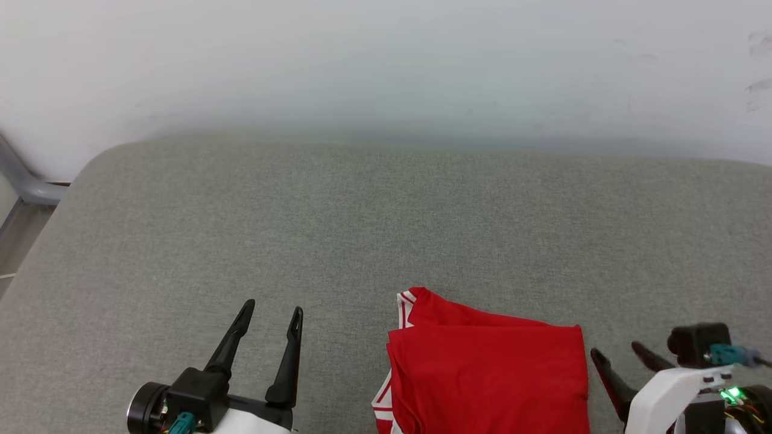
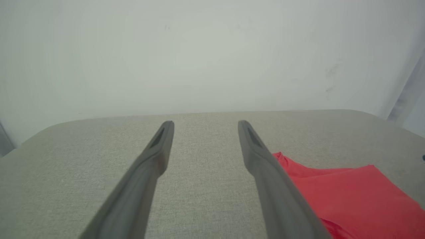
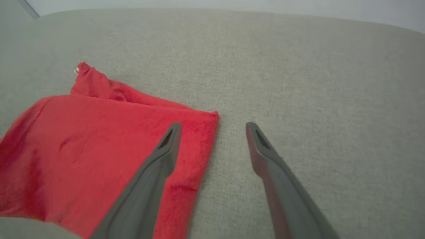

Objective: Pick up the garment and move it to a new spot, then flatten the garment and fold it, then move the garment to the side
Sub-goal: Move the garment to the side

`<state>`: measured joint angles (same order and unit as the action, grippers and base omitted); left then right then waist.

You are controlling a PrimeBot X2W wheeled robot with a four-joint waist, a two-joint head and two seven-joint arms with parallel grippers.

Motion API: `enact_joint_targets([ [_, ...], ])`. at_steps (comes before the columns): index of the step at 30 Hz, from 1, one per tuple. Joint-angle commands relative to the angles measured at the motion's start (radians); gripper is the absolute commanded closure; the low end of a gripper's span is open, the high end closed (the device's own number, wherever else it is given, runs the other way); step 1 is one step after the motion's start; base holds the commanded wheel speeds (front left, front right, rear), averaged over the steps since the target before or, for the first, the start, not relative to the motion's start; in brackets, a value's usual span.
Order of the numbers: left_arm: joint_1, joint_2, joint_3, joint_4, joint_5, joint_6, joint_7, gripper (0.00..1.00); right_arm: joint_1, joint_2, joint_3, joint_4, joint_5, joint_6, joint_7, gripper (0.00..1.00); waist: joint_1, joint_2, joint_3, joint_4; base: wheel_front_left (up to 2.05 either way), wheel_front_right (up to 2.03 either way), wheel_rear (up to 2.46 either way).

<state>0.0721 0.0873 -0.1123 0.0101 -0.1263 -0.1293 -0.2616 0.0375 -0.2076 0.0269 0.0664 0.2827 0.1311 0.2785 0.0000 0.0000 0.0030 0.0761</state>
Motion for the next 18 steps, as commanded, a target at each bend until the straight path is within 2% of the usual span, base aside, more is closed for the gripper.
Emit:
enact_joint_targets([
  [1,-0.011,0.003,-0.004,-0.003,0.006,-0.001,-0.005,0.0,-0.013,-0.005,0.0,-0.023,0.028,-0.001,0.125,0.0,0.0,0.0,0.011,0.005,0.0,0.0,0.0],
  [2,-0.011,0.003,-0.004,-0.003,0.006,-0.001,-0.005,0.0,-0.013,-0.005,0.0,-0.023,0.028,-0.001,0.125,0.0,0.0,0.0,0.011,0.005,0.0,0.0,0.0],
  [6,-0.023,0.004,-0.014,-0.004,0.009,-0.001,-0.005,0.0,-0.018,0.017,-0.029,-0.073,0.063,-0.001,0.402,0.0,0.0,0.0,0.033,0.019,0.0,0.0,0.0],
  [10,-0.04,0.002,-0.021,-0.008,0.011,-0.001,-0.005,0.0,-0.024,0.034,-0.044,-0.114,0.033,-0.001,0.576,0.0,0.0,0.0,0.063,0.039,0.0,0.0,0.0],
  [13,-0.051,0.0,-0.027,-0.007,0.013,-0.001,-0.005,0.0,-0.037,0.061,-0.057,-0.118,0.025,-0.001,0.644,0.0,0.0,0.0,0.086,0.055,0.0,0.0,0.0],
  [18,-0.071,0.002,-0.034,-0.005,0.016,-0.001,-0.005,0.0,-0.047,0.085,-0.046,-0.095,0.005,-0.001,0.679,0.0,0.0,0.0,0.118,0.078,0.0,0.0,0.0],
])
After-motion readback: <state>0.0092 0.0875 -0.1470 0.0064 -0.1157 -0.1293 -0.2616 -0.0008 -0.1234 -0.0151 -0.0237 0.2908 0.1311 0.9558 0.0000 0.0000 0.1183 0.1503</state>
